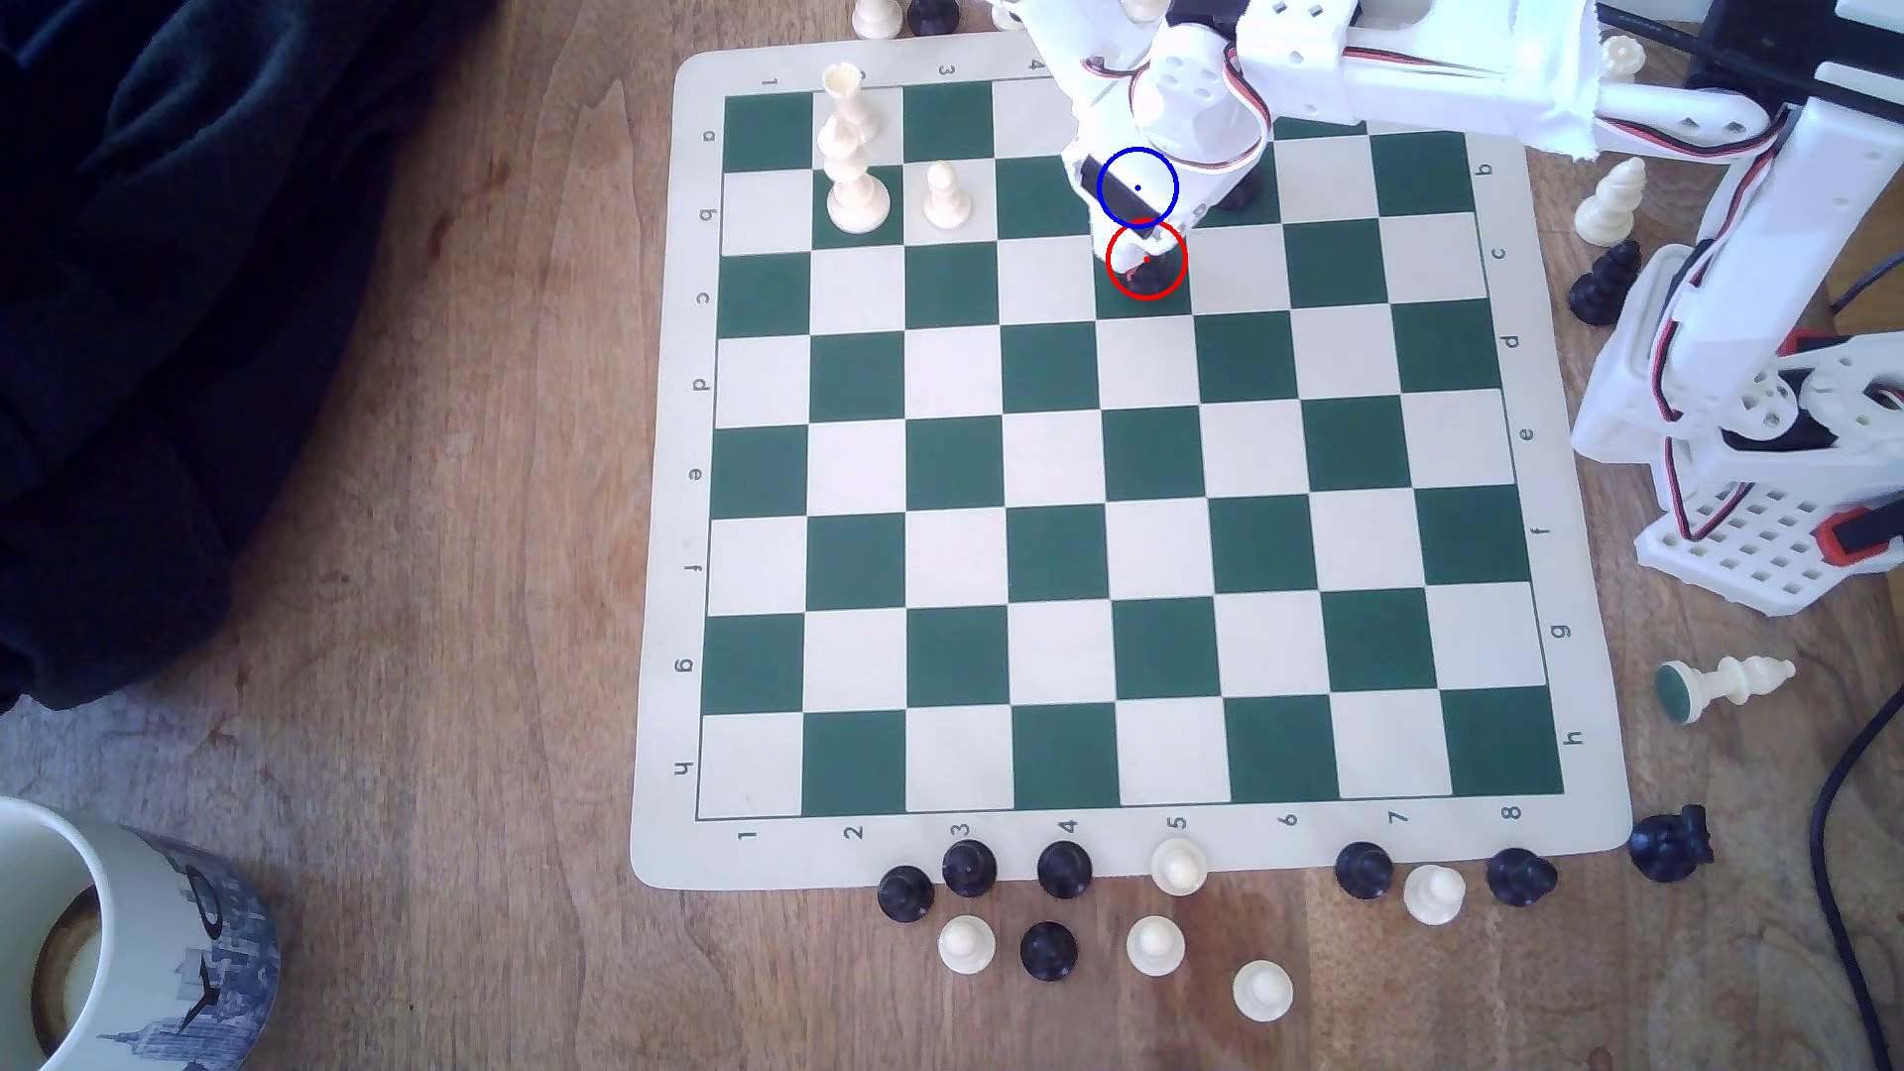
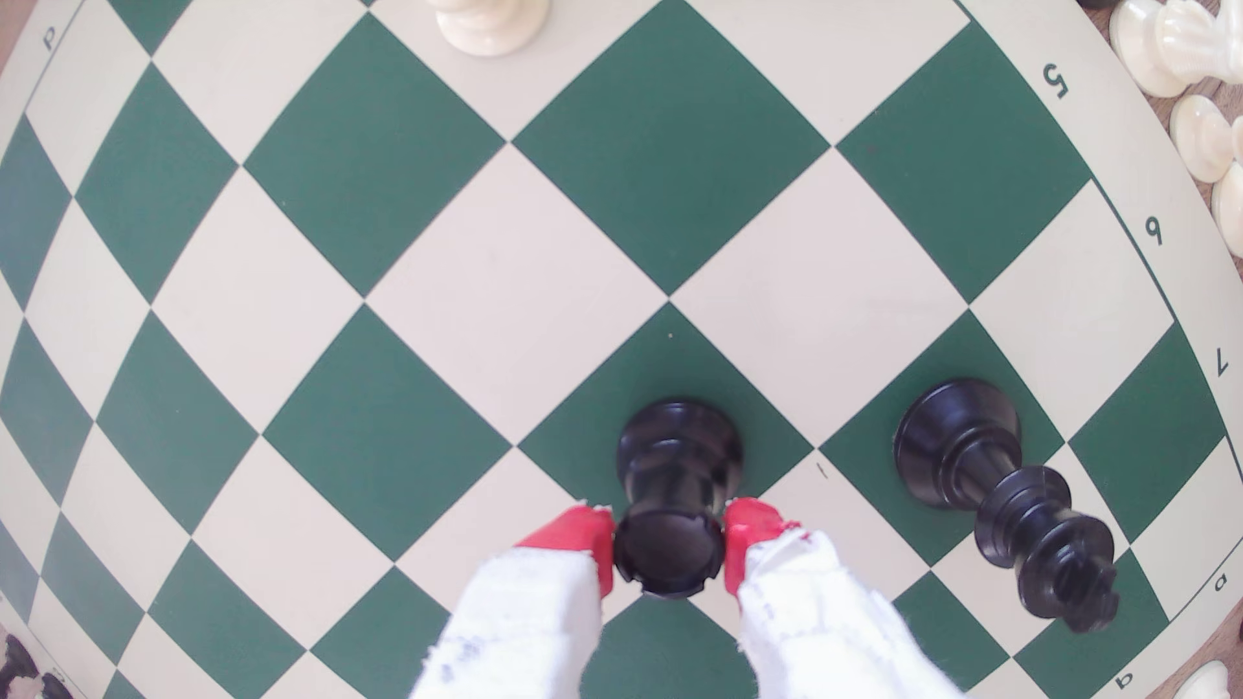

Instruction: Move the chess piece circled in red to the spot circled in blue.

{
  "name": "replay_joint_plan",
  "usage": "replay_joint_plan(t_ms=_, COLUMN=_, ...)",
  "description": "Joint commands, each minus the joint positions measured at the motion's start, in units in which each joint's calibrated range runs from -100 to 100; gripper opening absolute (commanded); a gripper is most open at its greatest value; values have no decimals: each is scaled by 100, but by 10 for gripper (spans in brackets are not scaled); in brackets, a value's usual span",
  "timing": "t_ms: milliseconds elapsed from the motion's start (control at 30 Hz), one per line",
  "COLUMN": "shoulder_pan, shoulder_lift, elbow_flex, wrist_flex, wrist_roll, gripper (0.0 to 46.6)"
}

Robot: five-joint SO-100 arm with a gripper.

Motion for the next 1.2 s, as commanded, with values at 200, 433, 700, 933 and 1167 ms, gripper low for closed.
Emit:
replay_joint_plan(t_ms=200, shoulder_pan=66, shoulder_lift=-769, elbow_flex=-1403, wrist_flex=912, wrist_roll=20, gripper=39)
replay_joint_plan(t_ms=433, shoulder_pan=426, shoulder_lift=-438, elbow_flex=-2201, wrist_flex=1223, wrist_roll=78, gripper=38)
replay_joint_plan(t_ms=700, shoulder_pan=582, shoulder_lift=46, elbow_flex=-2047, wrist_flex=822, wrist_roll=73, gripper=39)
replay_joint_plan(t_ms=933, shoulder_pan=660, shoulder_lift=402, elbow_flex=-1847, wrist_flex=469, wrist_roll=83, gripper=39)
replay_joint_plan(t_ms=1167, shoulder_pan=652, shoulder_lift=614, elbow_flex=-1666, wrist_flex=347, wrist_roll=83, gripper=38)
